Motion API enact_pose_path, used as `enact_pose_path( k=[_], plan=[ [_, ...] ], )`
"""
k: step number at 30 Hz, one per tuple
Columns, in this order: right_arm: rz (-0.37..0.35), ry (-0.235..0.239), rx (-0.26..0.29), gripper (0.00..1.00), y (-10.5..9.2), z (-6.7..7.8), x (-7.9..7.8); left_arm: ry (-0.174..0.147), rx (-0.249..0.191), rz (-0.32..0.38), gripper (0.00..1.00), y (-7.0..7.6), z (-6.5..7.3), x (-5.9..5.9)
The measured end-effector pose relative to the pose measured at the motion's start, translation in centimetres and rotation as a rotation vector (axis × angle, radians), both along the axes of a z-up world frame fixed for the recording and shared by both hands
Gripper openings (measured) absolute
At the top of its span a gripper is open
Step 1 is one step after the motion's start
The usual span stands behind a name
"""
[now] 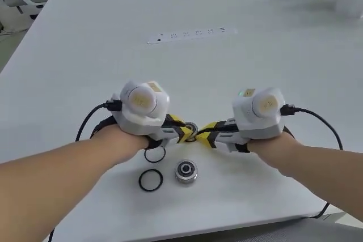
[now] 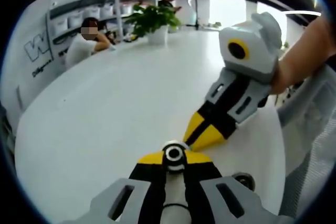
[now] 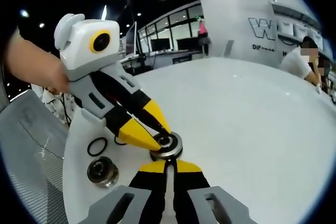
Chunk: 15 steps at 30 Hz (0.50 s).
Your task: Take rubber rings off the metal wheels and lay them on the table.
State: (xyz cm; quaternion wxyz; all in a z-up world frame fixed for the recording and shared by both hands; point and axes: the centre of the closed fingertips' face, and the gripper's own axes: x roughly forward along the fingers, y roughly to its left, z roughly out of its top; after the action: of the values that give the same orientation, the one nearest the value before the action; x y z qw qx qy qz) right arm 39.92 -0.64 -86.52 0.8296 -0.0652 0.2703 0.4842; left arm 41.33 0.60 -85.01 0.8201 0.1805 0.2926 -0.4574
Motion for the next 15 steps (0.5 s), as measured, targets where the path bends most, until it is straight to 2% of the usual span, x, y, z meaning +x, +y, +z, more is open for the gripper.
enact_pose_path(
  k=[5, 7, 9, 11, 12, 13, 15],
  plan=[
    [-0.023, 0.025, 0.004, 0.0, -0.1, 0.0, 0.1, -0.002, 0.003, 0.002, 0.12, 0.0, 0.0, -0.1],
    [-0.051, 0.071, 0.042, 0.0, -0.2, 0.1, 0.1, -0.004, 0.004, -0.002, 0.12, 0.0, 0.0, -0.1],
    [-0.072, 0.083, 0.079, 0.0, -0.2, 0.5, 0.4, -0.003, 0.003, -0.003, 0.11, 0.0, 0.1, -0.1],
    [-0.089, 0.092, 0.089, 0.0, -0.5, 0.7, 0.6, -0.005, 0.003, -0.002, 0.11, 0.0, 0.1, -0.1],
    [-0.126, 0.103, 0.13, 0.0, -0.6, 1.2, 1.0, -0.006, 0.003, -0.002, 0.11, 0.0, 0.1, -0.1],
    [-0.139, 0.128, 0.145, 0.0, -0.6, 1.3, 0.9, -0.006, 0.002, -0.001, 0.11, 0.0, 0.1, -0.1],
    [-0.133, 0.118, 0.145, 0.0, -0.6, 1.5, 0.8, -0.005, 0.002, 0.001, 0.11, 0.0, 0.1, -0.1]
  ],
)
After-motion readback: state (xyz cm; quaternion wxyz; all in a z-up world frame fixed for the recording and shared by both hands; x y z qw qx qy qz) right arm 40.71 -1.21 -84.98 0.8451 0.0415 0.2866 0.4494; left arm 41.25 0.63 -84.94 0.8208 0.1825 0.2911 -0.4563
